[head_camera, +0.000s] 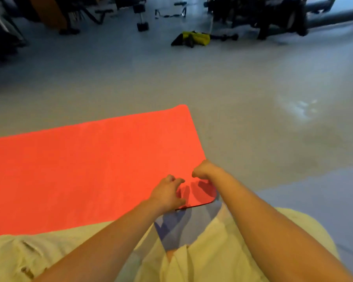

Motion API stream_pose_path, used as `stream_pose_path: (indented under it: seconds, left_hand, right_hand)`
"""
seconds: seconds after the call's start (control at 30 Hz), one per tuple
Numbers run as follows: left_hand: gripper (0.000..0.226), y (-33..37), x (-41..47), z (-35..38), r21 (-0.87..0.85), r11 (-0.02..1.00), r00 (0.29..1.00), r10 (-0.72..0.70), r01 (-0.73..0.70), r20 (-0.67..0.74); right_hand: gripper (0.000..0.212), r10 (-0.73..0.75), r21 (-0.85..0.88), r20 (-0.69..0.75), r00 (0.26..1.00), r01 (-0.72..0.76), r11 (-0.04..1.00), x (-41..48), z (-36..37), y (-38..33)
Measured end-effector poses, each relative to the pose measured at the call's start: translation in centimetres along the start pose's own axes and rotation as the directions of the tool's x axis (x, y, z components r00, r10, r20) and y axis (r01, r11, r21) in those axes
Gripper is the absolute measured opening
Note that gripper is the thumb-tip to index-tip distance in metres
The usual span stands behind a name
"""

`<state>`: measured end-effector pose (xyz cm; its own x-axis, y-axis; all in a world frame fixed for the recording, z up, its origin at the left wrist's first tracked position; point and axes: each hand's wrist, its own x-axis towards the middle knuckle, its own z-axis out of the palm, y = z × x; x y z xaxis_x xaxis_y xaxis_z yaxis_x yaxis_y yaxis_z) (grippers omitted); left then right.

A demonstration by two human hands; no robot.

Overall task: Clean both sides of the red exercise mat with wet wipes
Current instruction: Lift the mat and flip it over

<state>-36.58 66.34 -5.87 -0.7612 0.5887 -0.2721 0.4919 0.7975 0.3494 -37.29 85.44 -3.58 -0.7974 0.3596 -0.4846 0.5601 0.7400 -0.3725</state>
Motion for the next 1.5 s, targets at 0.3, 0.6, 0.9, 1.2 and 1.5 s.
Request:
stream_pose_path:
  seconds: [0.3, 0.6, 0.9, 1.2, 1.5]
  left_hand:
    - [0.108, -1.0, -4.2, -1.8, 0.115, 0.993, 0.995, -0.013, 0.025, -0.1]
    - [0.051, -2.4, -7.6, -14.5, 0.088, 0.991, 0.816, -0.03, 0.099, -0.577]
    - [0.018, -0.1, -8.6, -27.2, -0.008, 0.997, 0.716, 0.049, -0.076, -0.696]
    - [0.073, -0.3, -12.3, -34.2, 0.256, 0.933, 0.543, 0.356, -0.254, -0.761]
    - [0.054, -6.6, -13.8, -36.0, 0.866, 0.501, 0.941, 0.294, -0.004, -0.166]
  right_hand:
    - [0.019, -0.06, 0.572, -0.415, 0.908, 0.311, 0.759, -0.9, -2.9, -3.2]
    - [0.042, -0.351, 0.905, -0.336, 0.874, 0.403, 0.138, -12.0, -4.1, -11.2]
    - [0.137, -0.524, 0.345, -0.5, 0.69, 0.713, 0.61, -14.8, -0.6, -17.4]
    - [0.106, -0.499, 0.384, -0.64, 0.585, 0.805, 0.452, -15.7, -3.8, -23.5]
    - [0.097, -0.643, 0.079, -0.613, 0.459, 0.846, 0.528, -15.0, -3.5, -23.6]
